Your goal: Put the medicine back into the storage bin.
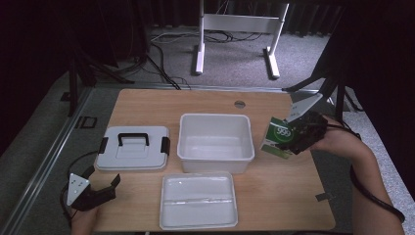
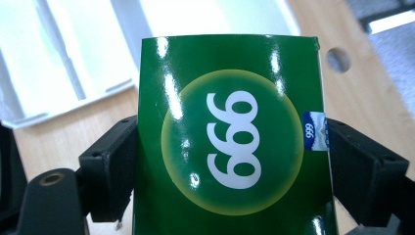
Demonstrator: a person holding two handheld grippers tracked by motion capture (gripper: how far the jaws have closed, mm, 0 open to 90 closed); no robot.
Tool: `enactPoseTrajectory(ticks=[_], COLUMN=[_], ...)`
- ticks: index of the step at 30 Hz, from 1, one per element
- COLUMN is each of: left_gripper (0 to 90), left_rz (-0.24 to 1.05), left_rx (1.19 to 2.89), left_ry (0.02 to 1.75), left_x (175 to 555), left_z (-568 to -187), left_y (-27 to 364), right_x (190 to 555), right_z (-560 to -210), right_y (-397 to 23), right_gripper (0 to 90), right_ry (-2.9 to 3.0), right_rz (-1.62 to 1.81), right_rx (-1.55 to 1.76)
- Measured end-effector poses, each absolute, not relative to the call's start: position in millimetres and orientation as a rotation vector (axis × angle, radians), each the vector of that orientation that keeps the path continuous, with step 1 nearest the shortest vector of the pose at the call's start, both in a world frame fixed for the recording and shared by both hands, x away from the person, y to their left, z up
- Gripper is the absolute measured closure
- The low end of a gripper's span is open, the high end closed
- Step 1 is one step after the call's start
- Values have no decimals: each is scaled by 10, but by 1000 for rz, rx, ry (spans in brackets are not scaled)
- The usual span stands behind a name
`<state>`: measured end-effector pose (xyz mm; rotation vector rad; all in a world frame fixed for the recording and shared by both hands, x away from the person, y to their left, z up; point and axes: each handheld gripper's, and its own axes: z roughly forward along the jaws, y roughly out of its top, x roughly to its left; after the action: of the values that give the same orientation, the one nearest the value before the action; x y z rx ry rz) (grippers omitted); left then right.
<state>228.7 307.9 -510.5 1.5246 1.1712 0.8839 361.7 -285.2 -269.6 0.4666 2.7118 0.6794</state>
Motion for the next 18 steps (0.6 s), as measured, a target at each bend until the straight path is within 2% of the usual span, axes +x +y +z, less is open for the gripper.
enactPoseTrajectory(ticks=[7,18], left_gripper=[23,23], left_rz=[882,885], left_rx=[1526,1526], left_ry=[1169,1164], left_x=[2285,2283], left_z=[-5104,-5105], left_y=[3081,3077], right_x=[3762,3913], right_z=[-2539,-2647], right_y=[-2615,-2135], right_gripper=[155,155], right_ry=[2713,2762], right_rz=[721,711], right_rx=[423,308])
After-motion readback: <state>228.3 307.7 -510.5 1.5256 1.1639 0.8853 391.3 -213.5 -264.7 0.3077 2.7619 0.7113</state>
